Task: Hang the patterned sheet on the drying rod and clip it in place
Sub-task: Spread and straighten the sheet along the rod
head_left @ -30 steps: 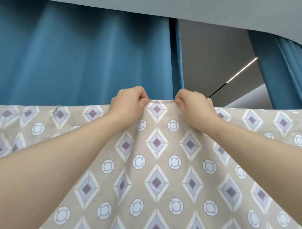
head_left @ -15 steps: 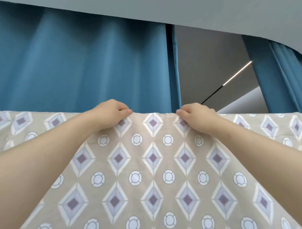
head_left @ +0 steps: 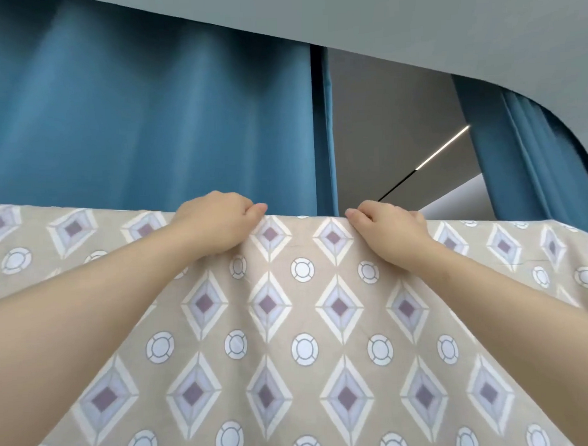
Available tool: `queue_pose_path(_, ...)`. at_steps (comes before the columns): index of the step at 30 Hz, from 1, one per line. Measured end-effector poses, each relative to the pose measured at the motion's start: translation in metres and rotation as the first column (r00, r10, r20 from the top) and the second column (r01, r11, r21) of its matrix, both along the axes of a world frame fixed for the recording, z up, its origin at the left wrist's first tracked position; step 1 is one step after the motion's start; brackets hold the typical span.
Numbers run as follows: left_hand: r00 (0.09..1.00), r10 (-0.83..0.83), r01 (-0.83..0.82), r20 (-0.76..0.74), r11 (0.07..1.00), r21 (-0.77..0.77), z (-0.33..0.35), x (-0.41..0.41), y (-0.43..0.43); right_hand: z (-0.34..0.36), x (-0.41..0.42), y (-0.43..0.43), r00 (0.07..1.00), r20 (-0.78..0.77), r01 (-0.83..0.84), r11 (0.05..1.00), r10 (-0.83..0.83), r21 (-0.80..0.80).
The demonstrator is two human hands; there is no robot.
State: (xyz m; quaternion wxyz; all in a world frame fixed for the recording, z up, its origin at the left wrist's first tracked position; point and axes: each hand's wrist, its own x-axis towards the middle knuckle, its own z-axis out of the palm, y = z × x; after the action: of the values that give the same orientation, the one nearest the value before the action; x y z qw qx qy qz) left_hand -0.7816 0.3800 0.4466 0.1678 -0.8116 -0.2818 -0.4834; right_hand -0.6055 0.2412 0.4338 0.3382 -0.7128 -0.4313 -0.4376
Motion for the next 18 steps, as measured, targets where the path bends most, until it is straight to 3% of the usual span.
queue_pose_path(6,0.993,0.017,-0.021,0.121,0.999,0.028,-0.008,-0.007,0.011,0.001,-0.007,0.001,0.981,0.033,0.19,0.982,-0.19,0.009)
queue_pose_path(8,0.989,-0.045,0.038,0.14,0.998,0.054,-0.011,-0.01,0.013,0.004,-0.029,0.016,0.989,0.097,0.117,0.993,-0.114,-0.024)
queue_pose_path(12,0.981,-0.116,0.101,0.154,0.99,0.103,-0.012,-0.024,0.023,0.005,-0.081,0.062,0.96,0.182,-0.18,0.967,0.213,-0.178)
queue_pose_path(18,0.987,-0.026,0.028,0.161,1.0,-0.013,-0.016,-0.083,0.066,-0.007,-0.094,0.098,0.965,0.245,-0.108,0.993,0.091,0.053)
